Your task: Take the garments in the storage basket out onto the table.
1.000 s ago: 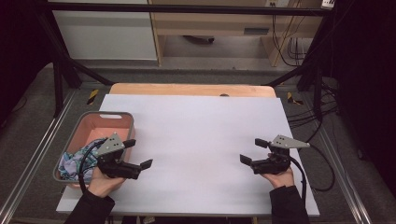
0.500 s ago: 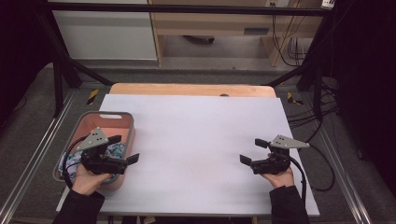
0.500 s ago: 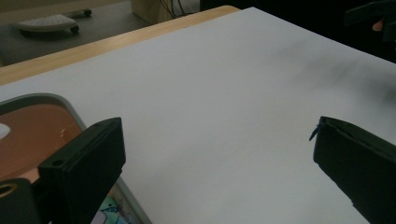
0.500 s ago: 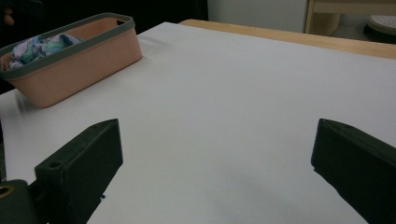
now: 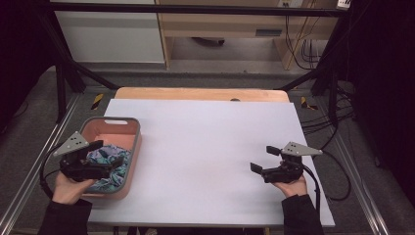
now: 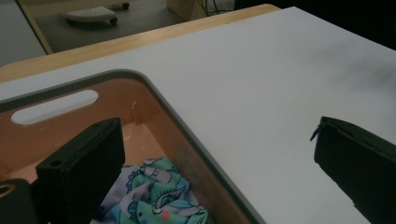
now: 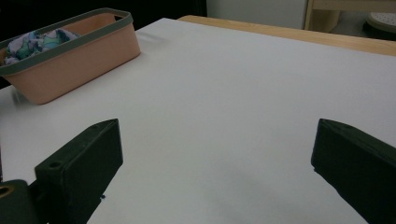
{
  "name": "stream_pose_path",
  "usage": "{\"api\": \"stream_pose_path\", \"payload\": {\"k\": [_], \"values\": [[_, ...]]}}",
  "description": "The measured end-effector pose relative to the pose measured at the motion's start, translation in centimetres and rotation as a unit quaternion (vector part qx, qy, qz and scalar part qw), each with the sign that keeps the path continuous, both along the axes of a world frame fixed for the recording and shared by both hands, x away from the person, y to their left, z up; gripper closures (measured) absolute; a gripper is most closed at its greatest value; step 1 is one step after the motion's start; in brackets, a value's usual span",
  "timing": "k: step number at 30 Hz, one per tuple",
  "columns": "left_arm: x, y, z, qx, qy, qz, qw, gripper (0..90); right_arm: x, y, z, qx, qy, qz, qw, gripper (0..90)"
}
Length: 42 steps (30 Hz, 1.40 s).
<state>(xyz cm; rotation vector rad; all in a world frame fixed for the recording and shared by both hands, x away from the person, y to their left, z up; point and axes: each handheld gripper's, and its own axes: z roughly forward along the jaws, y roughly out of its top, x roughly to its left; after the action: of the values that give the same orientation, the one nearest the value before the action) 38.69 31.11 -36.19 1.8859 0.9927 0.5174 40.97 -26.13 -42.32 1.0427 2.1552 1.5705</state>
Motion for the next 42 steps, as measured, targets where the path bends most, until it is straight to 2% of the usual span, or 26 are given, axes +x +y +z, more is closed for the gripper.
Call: {"api": "stream_pose_path", "payload": {"k": [4, 6, 9, 12, 16, 18, 23, 27, 32, 34, 37, 38, 40, 42], "values": [[0.3, 1.1, -0.5, 0.013, 0.012, 0.029, 0.9994, 0.8, 0.0, 0.1, 0.0, -0.002, 0.000, 0.000, 1.0000, 2.6], [0.5, 1.6, -0.9, 0.027, 0.019, 0.044, 0.9985, 0.7, 0.0, 0.0, -0.1, -0.002, 0.000, 0.000, 1.0000, 2.5], [0.9, 2.4, -1.6, 0.033, 0.034, 0.058, 0.9972, 0.5, 0.0, 0.0, -0.1, -0.003, 0.001, 0.000, 1.0000, 2.5], [1.2, 2.9, -2.2, 0.048, 0.043, 0.079, 0.9948, 0.5, 0.0, 0.1, -0.1, -0.003, 0.001, 0.001, 1.0000, 2.5], [1.4, 3.6, -2.9, 0.055, 0.056, 0.089, 0.9929, 0.5, 0.0, 0.1, -0.1, -0.003, 0.001, 0.000, 1.0000, 2.5], [1.5, 3.8, -3.2, 0.067, 0.061, 0.098, 0.9910, 0.5, 0.0, 0.1, -0.1, -0.004, 0.001, 0.001, 1.0000, 2.5], [1.5, 4.2, -3.6, 0.069, 0.069, 0.108, 0.9894, 0.6, 0.0, 0.1, -0.1, -0.004, 0.001, 0.002, 1.0000, 2.5], [1.5, 4.1, -3.6, 0.096, 0.065, 0.113, 0.9868, 0.6, 0.0, 0.1, -0.1, -0.004, 0.001, 0.002, 1.0000, 2.4], [1.8, 4.1, -3.7, 0.093, 0.062, 0.111, 0.9874, 1.1, 0.0, 0.1, -0.1, -0.004, 0.001, 0.003, 1.0000, 2.4], [2.0, 4.3, -3.7, 0.095, 0.070, 0.113, 0.9865, 2.3, 0.1, 0.2, -0.1, -0.005, 0.002, 0.003, 1.0000, 2.5], [1.9, 4.4, -3.7, 0.096, 0.071, 0.115, 0.9862, 3.0, 0.1, 0.2, -0.2, -0.006, 0.002, 0.004, 1.0000, 2.4], [1.9, 4.5, -3.6, 0.103, 0.072, 0.119, 0.9850, 3.1, 0.1, 0.2, -0.2, -0.006, 0.003, 0.004, 1.0000, 2.4], [1.8, 4.6, -3.7, 0.125, 0.079, 0.125, 0.9811, 3.1, 0.1, 0.2, -0.2, -0.006, 0.003, 0.003, 1.0000, 2.3], [1.8, 4.8, -3.8, 0.122, 0.093, 0.120, 0.9809, 3.3, 0.0, 0.1, -0.1, -0.006, 0.002, 0.004, 1.0000, 2.3]]}}
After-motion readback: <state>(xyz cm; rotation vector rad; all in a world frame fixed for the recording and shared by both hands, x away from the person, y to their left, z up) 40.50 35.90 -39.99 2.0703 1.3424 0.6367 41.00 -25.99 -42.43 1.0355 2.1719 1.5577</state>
